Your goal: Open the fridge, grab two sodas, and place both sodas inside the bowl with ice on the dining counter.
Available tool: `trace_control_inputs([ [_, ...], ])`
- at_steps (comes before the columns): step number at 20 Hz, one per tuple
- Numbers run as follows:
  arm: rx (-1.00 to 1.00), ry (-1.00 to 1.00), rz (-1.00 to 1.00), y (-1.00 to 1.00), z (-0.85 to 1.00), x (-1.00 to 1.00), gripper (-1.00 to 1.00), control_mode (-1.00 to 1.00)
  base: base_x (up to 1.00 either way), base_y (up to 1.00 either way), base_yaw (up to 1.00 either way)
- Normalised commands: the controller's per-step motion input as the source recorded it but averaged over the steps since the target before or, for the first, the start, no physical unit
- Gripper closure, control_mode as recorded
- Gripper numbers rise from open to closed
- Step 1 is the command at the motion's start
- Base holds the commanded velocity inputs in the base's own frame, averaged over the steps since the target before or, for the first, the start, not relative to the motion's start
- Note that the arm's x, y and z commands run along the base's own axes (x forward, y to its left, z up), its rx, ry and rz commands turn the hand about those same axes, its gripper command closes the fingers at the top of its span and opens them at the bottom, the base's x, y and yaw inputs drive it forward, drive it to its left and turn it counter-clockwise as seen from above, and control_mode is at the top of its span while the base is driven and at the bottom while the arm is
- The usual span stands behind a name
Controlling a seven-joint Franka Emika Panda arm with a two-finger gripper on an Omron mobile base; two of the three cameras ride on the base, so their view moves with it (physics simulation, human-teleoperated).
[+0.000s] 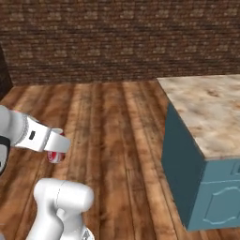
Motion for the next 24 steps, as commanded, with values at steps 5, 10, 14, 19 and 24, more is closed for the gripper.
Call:
trace_control_inputs([
  [5, 0.0, 0.0, 0.0, 0.0, 0.0, 0.0, 1.0, 1.0, 0.95, 0.88, -0.35],
  [10, 0.0, 0.0, 0.0, 0.0, 0.0, 0.0, 1.0, 1.0, 1.0, 0.84, -0.35],
  [14, 0.0, 0.0, 0.0, 0.0, 0.0, 0.0, 1.0, 1.0, 1.0, 0.84, -0.36],
  [19, 0.0, 0.0, 0.0, 0.0, 0.0, 0.0, 1.0, 1.0, 1.0, 0.85, -0.35],
  [24, 0.0, 0.0, 0.0, 0.0, 0.0, 0.0, 1.0, 1.0, 0.99, 0.87, -0.35],
])
